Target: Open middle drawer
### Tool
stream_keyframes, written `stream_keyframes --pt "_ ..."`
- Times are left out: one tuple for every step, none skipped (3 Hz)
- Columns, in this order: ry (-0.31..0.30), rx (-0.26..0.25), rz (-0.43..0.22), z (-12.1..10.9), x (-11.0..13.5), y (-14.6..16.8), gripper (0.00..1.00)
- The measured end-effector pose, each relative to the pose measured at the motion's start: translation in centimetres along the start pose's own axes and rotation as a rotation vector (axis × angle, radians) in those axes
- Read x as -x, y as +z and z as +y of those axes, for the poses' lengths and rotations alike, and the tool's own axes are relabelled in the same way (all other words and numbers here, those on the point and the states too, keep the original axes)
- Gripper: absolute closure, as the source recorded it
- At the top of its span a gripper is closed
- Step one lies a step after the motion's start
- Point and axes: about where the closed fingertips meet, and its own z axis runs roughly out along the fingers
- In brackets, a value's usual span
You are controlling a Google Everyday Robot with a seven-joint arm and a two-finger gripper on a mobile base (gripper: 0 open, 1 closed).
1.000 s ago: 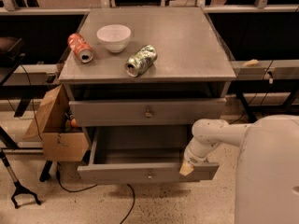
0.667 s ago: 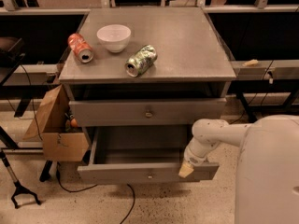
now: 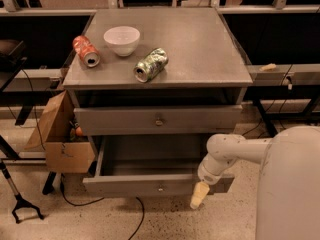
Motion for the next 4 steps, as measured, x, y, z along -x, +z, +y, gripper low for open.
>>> stream_keyframes --pt "-0.005 0.012 0.001 1.61 -1.19 0.23 0.18" --pt "-0.005 0.012 0.001 1.52 -1.07 0.00 0.41" --pt "-0.007 0.018 0.001 1.53 -0.98 -0.09 0.64" --pt "-0.007 0.018 0.001 1.38 -0.98 -0.14 0.88"
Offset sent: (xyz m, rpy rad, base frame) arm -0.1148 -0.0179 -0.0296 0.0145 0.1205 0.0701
